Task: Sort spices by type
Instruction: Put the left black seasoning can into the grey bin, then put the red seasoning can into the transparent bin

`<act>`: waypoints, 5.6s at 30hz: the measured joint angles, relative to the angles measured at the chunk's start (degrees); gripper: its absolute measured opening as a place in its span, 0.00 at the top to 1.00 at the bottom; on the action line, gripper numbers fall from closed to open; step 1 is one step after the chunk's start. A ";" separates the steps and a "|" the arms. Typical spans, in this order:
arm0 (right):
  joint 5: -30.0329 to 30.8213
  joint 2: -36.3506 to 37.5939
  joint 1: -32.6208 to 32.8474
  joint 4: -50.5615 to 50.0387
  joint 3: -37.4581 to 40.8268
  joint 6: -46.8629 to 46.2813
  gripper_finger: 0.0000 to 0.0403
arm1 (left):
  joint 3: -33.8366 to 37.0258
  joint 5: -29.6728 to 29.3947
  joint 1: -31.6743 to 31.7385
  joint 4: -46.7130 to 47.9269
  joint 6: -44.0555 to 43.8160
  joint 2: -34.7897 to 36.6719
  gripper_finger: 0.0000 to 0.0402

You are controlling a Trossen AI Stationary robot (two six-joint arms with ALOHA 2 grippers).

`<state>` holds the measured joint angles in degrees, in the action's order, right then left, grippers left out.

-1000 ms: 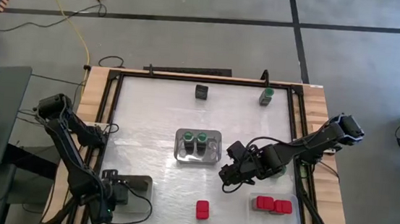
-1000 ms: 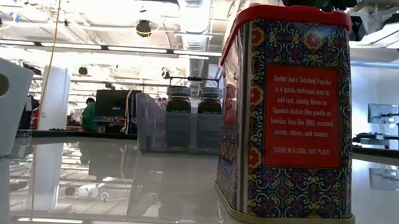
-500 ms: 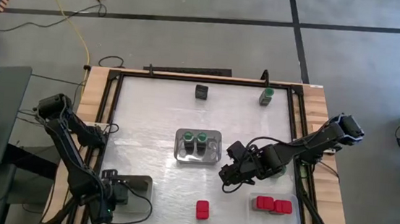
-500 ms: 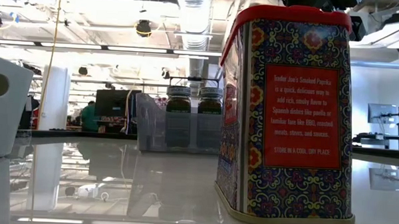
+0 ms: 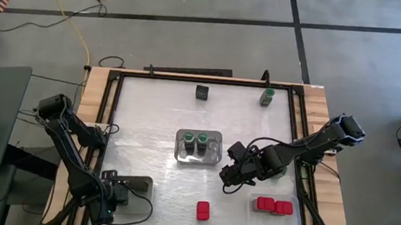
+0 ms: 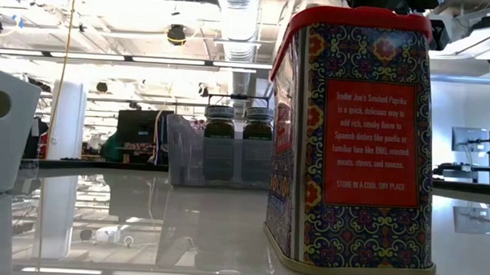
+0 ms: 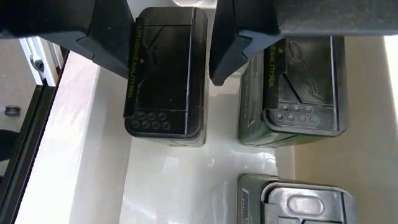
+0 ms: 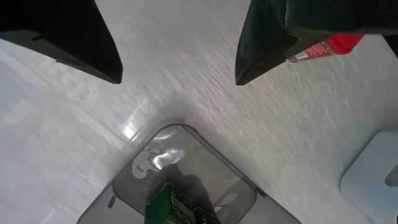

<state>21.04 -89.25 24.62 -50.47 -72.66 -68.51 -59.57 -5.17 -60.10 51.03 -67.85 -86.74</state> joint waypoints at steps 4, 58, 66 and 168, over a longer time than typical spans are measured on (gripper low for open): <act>0.00 0.00 0.00 0.01 0.00 0.00 0.16 | 0.00 0.00 0.00 0.00 -0.71 0.00 0.58; -0.02 0.00 0.11 0.01 0.00 0.20 0.16 | -0.04 -2.91 4.54 -4.14 2.55 0.13 0.40; -0.02 0.00 0.11 0.01 0.00 0.20 0.16 | -0.04 -3.04 7.14 -6.95 6.09 0.15 0.40; -21.14 -45.05 7.74 -26.28 -61.83 -42.72 0.20 | 17.86 -2.84 46.97 9.07 55.45 51.51 0.40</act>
<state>-0.10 -134.30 32.36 -76.74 -134.50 -111.24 -41.71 -8.01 -13.13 60.09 -12.40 -35.23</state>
